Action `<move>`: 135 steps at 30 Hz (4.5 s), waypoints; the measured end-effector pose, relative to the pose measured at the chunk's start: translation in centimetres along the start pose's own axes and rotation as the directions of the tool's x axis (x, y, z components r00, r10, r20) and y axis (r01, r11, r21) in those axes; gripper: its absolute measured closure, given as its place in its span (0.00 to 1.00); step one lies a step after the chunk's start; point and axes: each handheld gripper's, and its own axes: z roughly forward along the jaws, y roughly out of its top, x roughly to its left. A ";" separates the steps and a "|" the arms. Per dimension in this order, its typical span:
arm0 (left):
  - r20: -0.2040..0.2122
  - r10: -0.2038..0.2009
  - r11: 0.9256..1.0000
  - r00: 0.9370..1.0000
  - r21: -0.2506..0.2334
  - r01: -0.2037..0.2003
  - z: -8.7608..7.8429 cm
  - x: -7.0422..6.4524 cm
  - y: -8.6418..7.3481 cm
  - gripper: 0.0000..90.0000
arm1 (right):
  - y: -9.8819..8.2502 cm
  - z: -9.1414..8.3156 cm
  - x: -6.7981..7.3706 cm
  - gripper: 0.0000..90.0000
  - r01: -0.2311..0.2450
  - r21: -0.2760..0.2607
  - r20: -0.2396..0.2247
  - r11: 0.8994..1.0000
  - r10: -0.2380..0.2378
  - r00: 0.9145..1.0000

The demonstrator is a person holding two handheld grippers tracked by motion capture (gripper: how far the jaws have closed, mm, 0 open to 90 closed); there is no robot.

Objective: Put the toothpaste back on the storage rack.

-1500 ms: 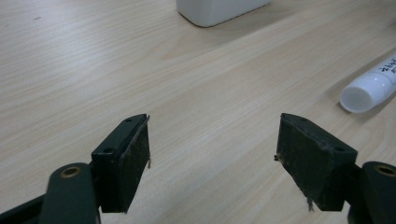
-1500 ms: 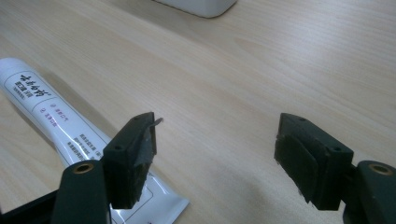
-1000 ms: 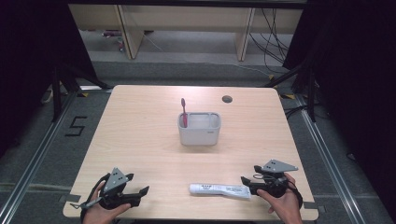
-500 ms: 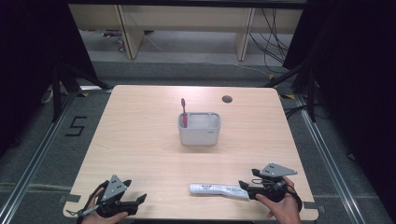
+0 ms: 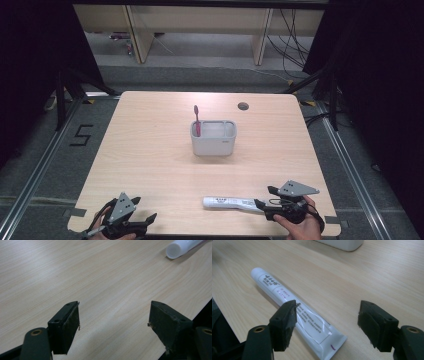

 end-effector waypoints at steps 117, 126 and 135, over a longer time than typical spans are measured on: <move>0.023 0.013 1.000 1.000 0.027 -0.013 0.1 -0.4 -0.2 0.28 | 5.8 7.3 2.8 0.70 0.186 0.214 -0.068 0.959 -0.175 0.982; 0.022 0.013 1.000 1.000 0.011 -0.013 0.2 -0.5 -0.3 0.28 | 6.2 7.1 4.1 0.50 0.121 0.285 -0.070 0.951 -0.106 0.992; 0.017 0.012 1.000 1.000 0.019 -0.012 0.1 -0.4 -0.3 0.28 | 6.2 7.8 4.8 0.49 0.147 0.340 -0.088 0.929 -0.124 0.988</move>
